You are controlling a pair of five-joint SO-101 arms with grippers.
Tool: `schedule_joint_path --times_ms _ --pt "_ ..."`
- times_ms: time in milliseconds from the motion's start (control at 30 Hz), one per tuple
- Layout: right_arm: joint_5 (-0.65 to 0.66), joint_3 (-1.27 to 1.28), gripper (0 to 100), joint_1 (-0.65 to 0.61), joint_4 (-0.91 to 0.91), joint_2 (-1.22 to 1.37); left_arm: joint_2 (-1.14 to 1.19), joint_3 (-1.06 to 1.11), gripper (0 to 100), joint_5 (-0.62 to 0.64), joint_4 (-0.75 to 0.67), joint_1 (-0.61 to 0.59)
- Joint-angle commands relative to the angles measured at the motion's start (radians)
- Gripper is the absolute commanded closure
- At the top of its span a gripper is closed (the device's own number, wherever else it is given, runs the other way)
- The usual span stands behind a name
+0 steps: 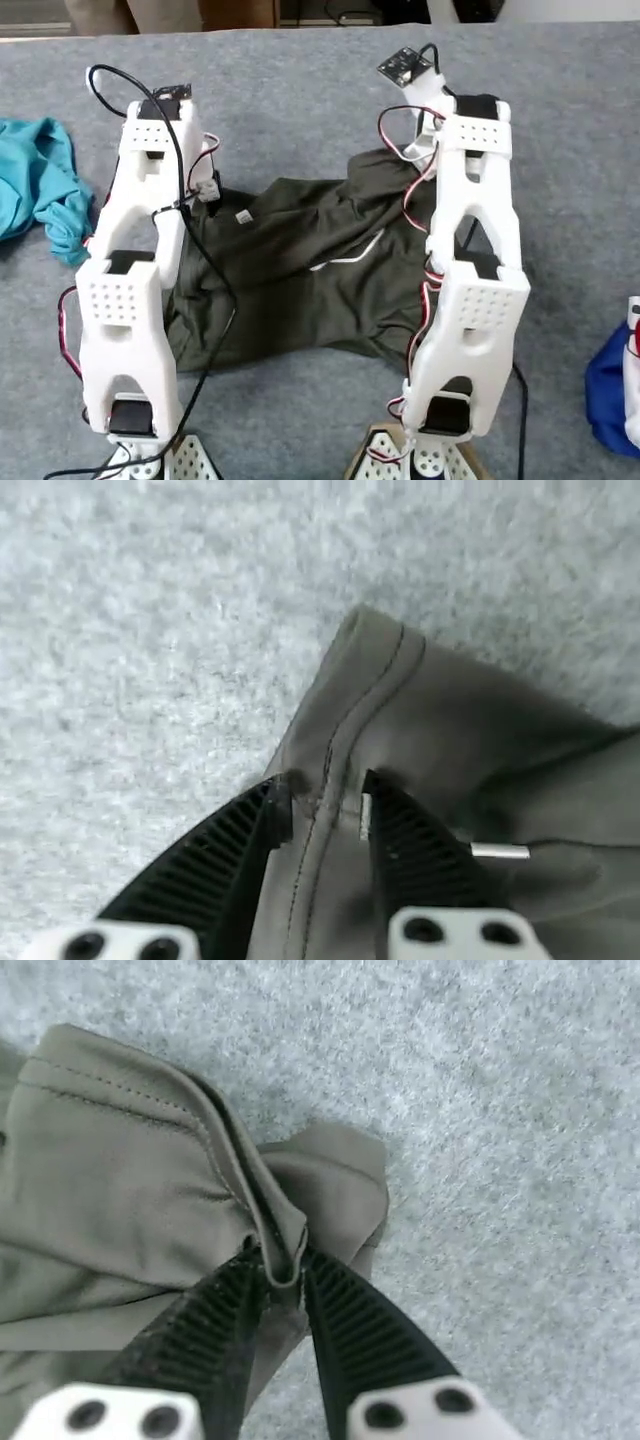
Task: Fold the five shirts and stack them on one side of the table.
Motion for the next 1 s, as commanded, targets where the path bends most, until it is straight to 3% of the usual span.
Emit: schedule_joint_path --times_ms 0,233,967 --pt "0.006 -0.053 99.3 0.007 -0.008 -0.007 -0.005 -0.057 87 -0.095 0.032 0.003" --pt "0.006 -0.053 99.3 0.007 -0.008 -0.007 -0.004 -0.055 84 -0.232 0.107 0.0" --pt "0.005 -0.051 99.3 0.007 -0.008 -0.01 0.107 -0.057 84 -0.224 0.038 -0.014"
